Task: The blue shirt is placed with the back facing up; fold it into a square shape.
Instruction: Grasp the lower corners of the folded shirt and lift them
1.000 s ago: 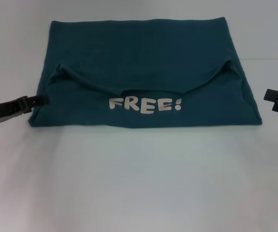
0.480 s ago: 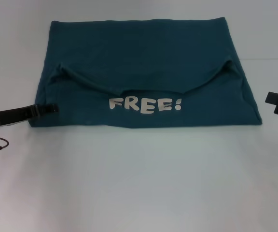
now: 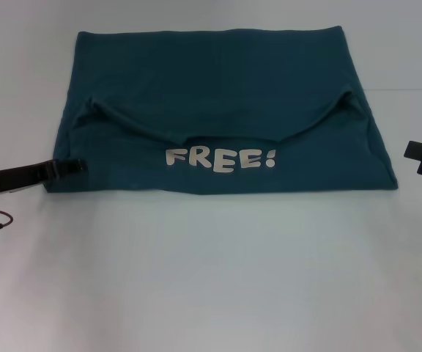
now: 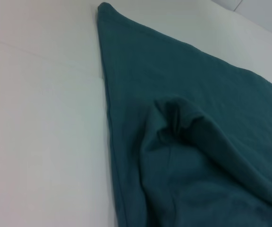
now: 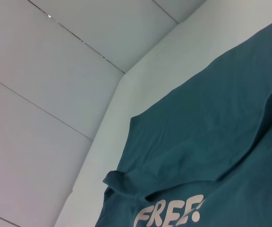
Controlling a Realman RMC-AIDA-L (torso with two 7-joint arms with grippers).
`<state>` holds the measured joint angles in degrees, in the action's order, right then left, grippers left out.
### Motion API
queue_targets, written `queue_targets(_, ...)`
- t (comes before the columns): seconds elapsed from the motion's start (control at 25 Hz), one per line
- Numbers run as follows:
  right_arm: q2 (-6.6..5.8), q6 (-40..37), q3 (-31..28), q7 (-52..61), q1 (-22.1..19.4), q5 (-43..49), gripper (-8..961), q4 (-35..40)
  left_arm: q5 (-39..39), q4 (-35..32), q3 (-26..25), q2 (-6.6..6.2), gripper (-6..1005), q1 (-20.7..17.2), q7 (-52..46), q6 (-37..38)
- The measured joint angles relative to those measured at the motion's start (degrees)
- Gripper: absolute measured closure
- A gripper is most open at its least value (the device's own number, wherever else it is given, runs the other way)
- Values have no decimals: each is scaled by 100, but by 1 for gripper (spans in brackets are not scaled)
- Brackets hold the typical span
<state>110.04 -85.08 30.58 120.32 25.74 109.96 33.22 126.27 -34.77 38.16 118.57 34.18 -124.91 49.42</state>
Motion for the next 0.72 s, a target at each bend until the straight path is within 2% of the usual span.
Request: queue_targets(0.72, 9, 10, 0, 0, -3, 0, 65, 0, -6, 89, 88, 0, 251, 56, -17, 110)
